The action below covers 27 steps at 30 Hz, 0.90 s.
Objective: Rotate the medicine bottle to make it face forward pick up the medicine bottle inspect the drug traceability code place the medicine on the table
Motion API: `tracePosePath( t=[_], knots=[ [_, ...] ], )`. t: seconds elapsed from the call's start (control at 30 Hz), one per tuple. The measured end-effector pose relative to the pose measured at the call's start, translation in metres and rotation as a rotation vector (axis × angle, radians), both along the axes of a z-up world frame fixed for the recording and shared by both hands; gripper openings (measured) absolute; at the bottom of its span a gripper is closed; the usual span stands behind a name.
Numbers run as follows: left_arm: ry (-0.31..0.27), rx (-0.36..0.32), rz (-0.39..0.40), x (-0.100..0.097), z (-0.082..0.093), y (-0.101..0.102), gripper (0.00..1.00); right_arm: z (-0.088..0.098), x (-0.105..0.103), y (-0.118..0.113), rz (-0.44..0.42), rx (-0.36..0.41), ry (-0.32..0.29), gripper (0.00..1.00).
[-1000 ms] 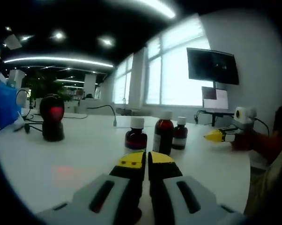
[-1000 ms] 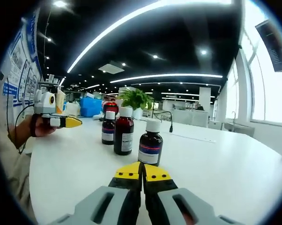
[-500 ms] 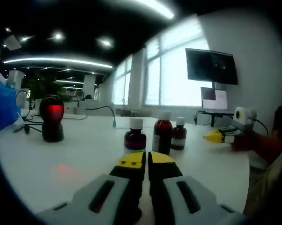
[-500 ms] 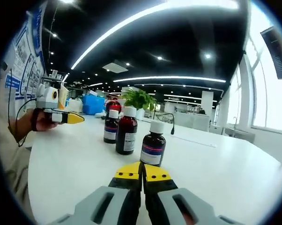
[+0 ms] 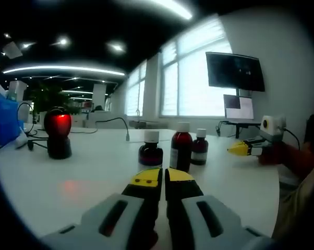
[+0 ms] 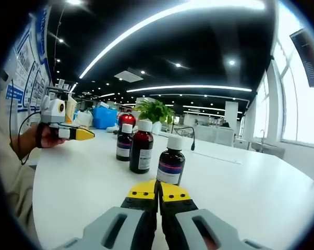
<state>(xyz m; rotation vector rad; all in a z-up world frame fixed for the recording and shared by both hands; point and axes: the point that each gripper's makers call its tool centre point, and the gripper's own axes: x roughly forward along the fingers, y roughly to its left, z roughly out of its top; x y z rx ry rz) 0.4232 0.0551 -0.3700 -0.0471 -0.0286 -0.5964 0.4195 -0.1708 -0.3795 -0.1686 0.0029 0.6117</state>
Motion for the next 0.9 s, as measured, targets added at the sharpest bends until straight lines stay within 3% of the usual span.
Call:
tracePosePath(
  t=[0.2, 0.9],
  knots=[
    [-0.002, -0.001, -0.004, -0.001, 0.001, 0.0, 0.0, 0.005, 0.002, -0.004, -0.006, 0.022, -0.007, 0.0],
    [-0.011, 0.016, -0.026, -0.003, 0.0, -0.004, 0.0, 0.03, 0.017, 0.002, 0.025, -0.005, 0.004, 0.04]
  ],
)
